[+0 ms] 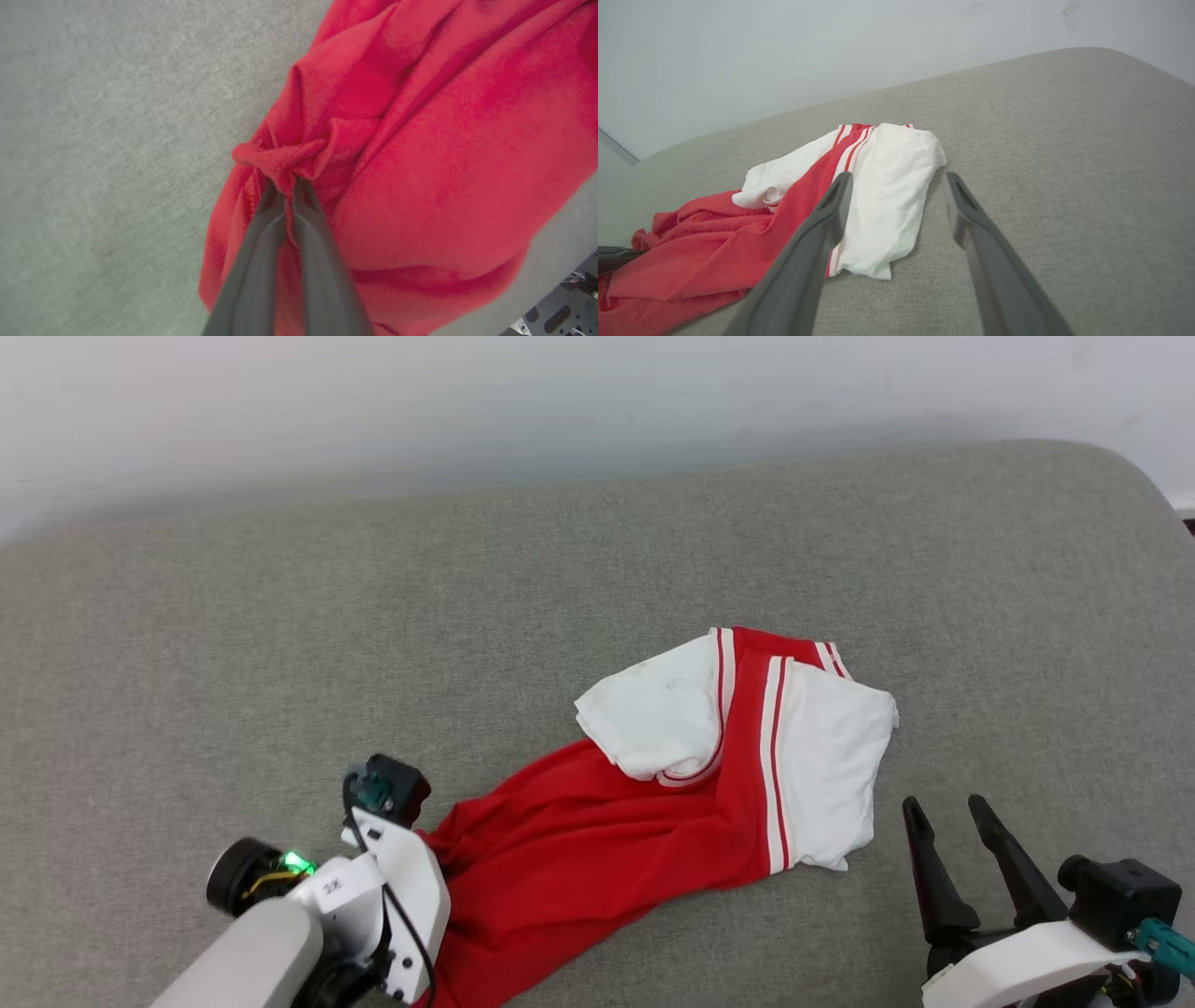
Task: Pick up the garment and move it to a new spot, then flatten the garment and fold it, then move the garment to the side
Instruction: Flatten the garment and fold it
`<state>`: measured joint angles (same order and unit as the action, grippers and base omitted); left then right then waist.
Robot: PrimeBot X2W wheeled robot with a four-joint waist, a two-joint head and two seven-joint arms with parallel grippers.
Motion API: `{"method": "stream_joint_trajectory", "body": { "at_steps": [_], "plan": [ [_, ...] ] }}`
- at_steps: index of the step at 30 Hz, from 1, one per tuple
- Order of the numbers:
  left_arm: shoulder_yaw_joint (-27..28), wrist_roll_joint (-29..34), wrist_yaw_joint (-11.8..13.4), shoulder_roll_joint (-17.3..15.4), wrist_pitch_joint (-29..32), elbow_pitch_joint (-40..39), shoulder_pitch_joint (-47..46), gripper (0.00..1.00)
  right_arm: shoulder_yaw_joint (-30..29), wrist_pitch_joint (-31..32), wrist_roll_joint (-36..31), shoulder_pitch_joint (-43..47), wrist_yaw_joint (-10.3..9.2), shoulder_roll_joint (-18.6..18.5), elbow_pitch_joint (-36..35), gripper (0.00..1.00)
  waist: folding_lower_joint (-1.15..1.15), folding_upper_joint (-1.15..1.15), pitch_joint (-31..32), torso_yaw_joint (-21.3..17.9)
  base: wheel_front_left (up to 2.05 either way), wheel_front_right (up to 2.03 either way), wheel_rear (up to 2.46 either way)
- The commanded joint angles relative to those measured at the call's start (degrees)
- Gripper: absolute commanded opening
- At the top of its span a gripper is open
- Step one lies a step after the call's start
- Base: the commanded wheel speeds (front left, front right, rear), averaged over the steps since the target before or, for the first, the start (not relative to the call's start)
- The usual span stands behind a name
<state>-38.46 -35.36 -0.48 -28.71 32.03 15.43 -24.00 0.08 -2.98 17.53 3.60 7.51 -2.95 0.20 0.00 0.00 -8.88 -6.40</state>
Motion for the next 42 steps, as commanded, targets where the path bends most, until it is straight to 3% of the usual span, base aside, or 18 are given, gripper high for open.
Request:
{"method": "stream_joint_trajectory", "body": {
  "at_steps": [1,7,11,16,20,21,22,23,32,37,42],
  "plan": [
    [0.9,-1.0,1.7,-1.0,-0.5,-2.2,3.4,0.0,0.0,0.2,-0.8,0.9,-0.04,0.1,-0.4,1.0,0.0,0.0,1.5,1.5,0.0,0.0,0.0],
    [3.9,-5.2,8.8,-2.8,-2.6,-11.2,16.9,0.0,-0.9,1.2,-2.8,2.0,-0.04,0.1,-2.7,1.0,0.0,0.0,4.1,3.9,0.0,0.0,0.0],
    [5.0,-7.6,12.2,-2.2,-4.5,-14.0,24.6,0.0,-1.6,2.3,-3.8,2.9,-0.04,0.1,-4.3,1.0,0.0,0.0,5.5,5.3,0.0,0.0,0.0],
    [5.1,-10.4,14.0,0.0,-6.5,-14.8,30.8,0.0,-2.2,4.0,-4.9,3.7,-0.04,0.1,-6.0,1.0,0.0,0.0,7.0,6.1,0.0,0.0,0.0],
    [4.3,-11.5,13.5,2.0,-7.6,-14.2,33.0,0.0,-2.5,4.9,-5.3,4.2,-0.04,0.1,-7.0,1.0,0.0,0.0,7.9,6.3,0.0,0.0,0.0],
    [4.2,-11.5,13.3,2.4,-8.1,-13.9,33.0,0.12,-2.6,5.1,-5.3,4.5,-0.04,0.1,-7.2,1.0,0.0,0.0,8.0,6.3,0.0,0.0,0.0],
    [4.1,-11.4,13.1,2.7,-8.5,-13.8,32.9,0.62,-2.7,5.4,-5.3,4.7,-0.04,0.1,-7.4,1.0,0.0,0.0,8.2,6.3,0.0,0.0,0.0],
    [4.0,-10.9,13.0,3.0,-9.2,-13.8,32.4,1.0,-2.8,5.4,-5.3,4.8,-0.04,0.1,-7.6,1.0,0.0,0.0,8.3,6.3,0.0,0.0,0.0],
    [8.7,-5.8,14.1,5.8,-24.5,-14.4,27.5,1.0,-3.8,6.2,-4.9,5.7,-0.04,0.1,-8.6,1.0,0.0,0.0,9.0,6.3,0.0,0.0,0.0],
    [10.1,-2.8,13.1,6.9,-32.0,-14.2,23.3,1.0,-4.1,6.5,-4.8,5.1,-0.04,0.1,-9.1,1.0,0.0,0.0,8.5,6.2,0.0,0.0,0.0],
    [9.6,-0.7,10.9,8.3,-33.8,-11.7,15.3,1.0,-4.0,6.5,-4.4,3.6,-0.04,0.1,-9.0,1.0,0.0,0.0,6.7,5.4,0.0,0.0,0.0]
  ]
}}
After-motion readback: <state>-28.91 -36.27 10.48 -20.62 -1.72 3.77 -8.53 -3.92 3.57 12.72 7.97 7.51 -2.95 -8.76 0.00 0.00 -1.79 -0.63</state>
